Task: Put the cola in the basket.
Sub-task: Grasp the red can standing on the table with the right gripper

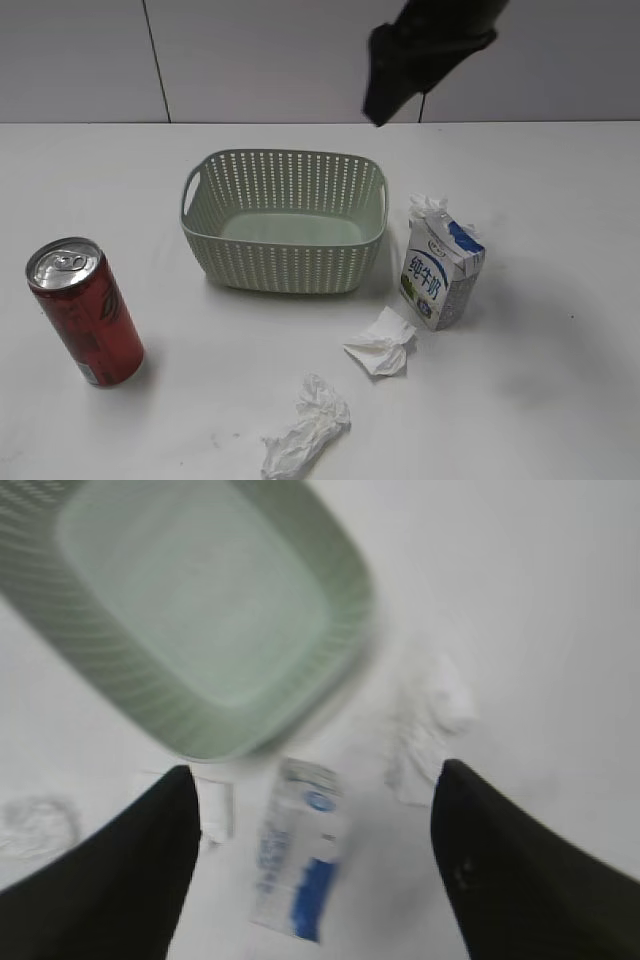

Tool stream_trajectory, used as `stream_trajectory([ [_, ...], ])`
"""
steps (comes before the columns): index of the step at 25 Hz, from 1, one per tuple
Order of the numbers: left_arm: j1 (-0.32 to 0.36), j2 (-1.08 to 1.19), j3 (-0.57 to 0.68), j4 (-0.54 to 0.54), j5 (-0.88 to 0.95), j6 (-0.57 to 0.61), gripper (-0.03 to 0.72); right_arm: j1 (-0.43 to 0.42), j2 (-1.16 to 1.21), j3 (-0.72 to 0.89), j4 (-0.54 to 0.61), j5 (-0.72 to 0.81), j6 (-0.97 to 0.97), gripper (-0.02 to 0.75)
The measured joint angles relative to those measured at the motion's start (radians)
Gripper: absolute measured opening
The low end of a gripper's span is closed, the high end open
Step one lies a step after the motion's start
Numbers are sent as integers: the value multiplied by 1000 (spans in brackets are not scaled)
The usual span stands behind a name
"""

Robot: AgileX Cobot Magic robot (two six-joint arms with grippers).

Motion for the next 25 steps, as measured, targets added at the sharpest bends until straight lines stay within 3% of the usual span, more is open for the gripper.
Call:
stream_trajectory([
  [7,0,0,0,0,0,0,232,274,0,0,134,-65,-78,604],
  [14,0,0,0,0,0,0,232,480,28,-5,172,-241,-195,605],
  [25,0,0,0,0,0,0,232,519,296,-210,186,-269,-180,604],
])
